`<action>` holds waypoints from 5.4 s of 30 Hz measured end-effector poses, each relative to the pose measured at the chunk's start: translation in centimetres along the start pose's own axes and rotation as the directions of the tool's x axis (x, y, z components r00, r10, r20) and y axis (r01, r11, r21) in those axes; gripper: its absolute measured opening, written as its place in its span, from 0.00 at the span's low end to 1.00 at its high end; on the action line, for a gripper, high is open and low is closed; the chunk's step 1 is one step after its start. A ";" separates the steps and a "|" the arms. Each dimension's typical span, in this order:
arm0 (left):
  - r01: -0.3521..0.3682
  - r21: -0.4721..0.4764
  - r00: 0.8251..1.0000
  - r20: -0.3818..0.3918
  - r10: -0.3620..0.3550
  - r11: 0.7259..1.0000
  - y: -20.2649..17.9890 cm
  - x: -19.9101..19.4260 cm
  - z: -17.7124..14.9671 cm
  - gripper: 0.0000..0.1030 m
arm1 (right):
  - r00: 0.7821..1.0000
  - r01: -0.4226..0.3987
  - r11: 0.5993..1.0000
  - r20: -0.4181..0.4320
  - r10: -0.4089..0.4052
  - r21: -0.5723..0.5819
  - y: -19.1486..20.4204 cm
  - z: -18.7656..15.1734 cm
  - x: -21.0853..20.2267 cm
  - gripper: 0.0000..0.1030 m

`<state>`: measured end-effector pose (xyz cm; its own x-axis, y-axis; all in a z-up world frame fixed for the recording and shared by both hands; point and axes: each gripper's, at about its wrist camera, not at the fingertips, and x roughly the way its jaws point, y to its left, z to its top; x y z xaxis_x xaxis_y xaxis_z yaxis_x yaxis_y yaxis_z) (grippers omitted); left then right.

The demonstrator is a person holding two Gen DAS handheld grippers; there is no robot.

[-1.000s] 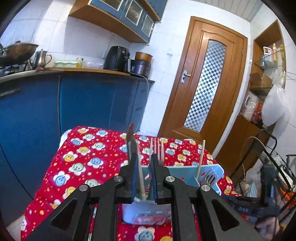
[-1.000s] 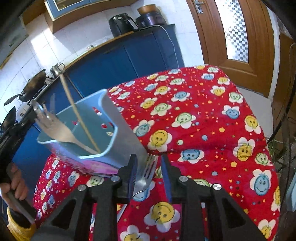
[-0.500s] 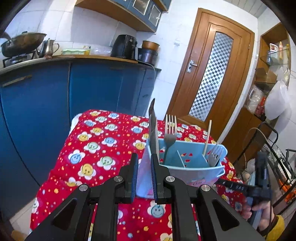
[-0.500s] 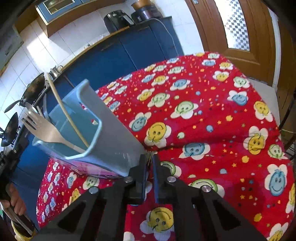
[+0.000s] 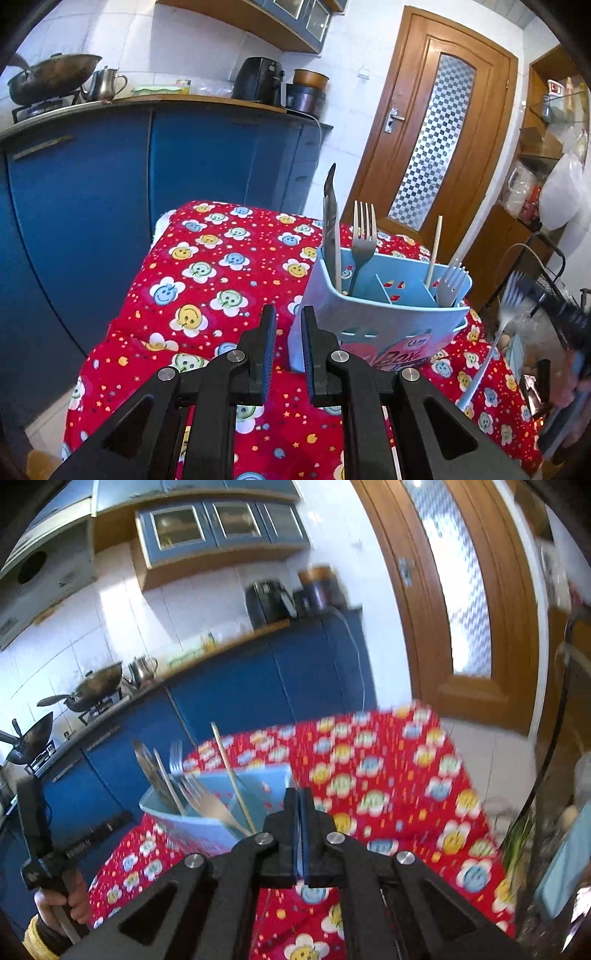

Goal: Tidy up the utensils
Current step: 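Move both tools back toward the last chopstick and wooden spoon, then grasp the chopstick with the left tool while the right tool grasps the wooden spoon, then lower the chopstick and wooden spoon into the blue caddy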

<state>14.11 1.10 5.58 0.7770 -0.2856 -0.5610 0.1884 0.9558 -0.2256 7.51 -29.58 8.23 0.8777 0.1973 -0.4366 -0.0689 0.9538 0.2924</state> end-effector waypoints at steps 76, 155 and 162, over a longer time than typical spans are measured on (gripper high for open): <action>-0.034 0.049 0.985 -0.169 0.041 0.998 -0.5 -5.1 -6.7 0.13 | 0.903 -0.126 0.991 -0.418 0.094 -0.048 7.9 -13.1 4.6 0.39; 0.085 0.074 0.850 -0.526 -0.033 0.994 -7.9 3.8 -7.9 0.05 | 0.990 -0.135 0.991 -0.036 0.136 0.024 2.3 -9.4 -4.3 0.04; 0.150 0.009 0.907 -0.398 -0.134 0.989 -6.9 0.9 -6.1 0.04 | 0.993 -0.115 0.993 -0.002 0.115 0.011 2.5 -7.9 -4.5 0.04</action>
<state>9.81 -6.20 1.78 0.4407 -0.4149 -0.7960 0.3079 0.9028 -0.3001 -0.40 -26.32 4.19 0.8633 0.3056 -0.4016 -0.1635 0.9223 0.3502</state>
